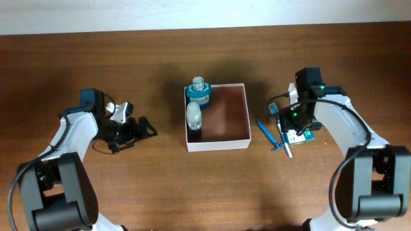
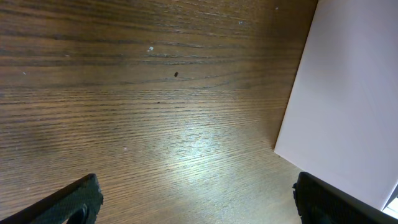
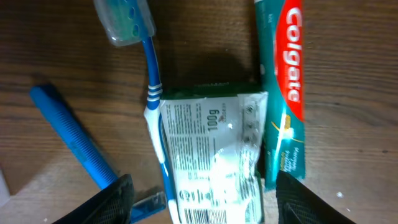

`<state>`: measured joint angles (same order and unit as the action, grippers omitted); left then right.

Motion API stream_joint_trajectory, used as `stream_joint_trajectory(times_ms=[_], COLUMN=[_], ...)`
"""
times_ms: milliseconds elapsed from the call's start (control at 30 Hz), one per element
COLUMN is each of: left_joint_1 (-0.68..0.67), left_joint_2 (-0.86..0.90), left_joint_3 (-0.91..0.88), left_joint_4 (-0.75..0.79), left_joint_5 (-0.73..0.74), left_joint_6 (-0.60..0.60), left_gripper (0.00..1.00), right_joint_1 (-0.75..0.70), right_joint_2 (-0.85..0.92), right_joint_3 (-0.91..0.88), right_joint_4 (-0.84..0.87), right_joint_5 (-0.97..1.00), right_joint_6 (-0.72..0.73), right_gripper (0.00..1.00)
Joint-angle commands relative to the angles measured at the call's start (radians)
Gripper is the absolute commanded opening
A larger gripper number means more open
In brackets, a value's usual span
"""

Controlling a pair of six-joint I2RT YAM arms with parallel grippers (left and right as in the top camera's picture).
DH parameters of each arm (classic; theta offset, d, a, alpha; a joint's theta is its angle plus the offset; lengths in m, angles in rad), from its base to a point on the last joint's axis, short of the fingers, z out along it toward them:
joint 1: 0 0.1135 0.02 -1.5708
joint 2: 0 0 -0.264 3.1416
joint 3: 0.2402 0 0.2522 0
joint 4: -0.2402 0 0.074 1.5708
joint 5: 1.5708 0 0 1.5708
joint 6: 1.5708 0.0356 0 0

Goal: Pack container
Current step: 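Raise the right gripper and move it over the green soap bar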

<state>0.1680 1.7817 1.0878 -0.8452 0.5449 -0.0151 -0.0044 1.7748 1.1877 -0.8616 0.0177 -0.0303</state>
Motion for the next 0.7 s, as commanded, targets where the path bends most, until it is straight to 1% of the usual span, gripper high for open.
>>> stream_joint_trajectory(times_ms=[0,100,467,667], left_joint_1=[0.003,0.003,0.003,0.003], left_joint_2=[-0.026,-0.026,-0.026,-0.026], left_joint_3=[-0.006,-0.006,-0.006,-0.006], left_joint_4=[-0.001,-0.001,-0.001,-0.001], left_joint_5=[0.003,0.003,0.003,0.003], left_joint_6=[0.012,0.012,0.012,0.012], left_gripper=[0.99,0.99,0.99,0.99], right_joint_1=[-0.003,-0.003,-0.003,-0.003], right_joint_2=[0.033,0.047,0.066,0.066], right_joint_3=[0.013,0.013,0.011,-0.026], right_joint_4=[0.01,0.013,0.016,0.07], right_joint_5=[0.016,0.048,0.047,0.047], right_joint_6=[0.001,0.001,0.001,0.001], right_gripper=[0.66,0.66,0.66,0.66])
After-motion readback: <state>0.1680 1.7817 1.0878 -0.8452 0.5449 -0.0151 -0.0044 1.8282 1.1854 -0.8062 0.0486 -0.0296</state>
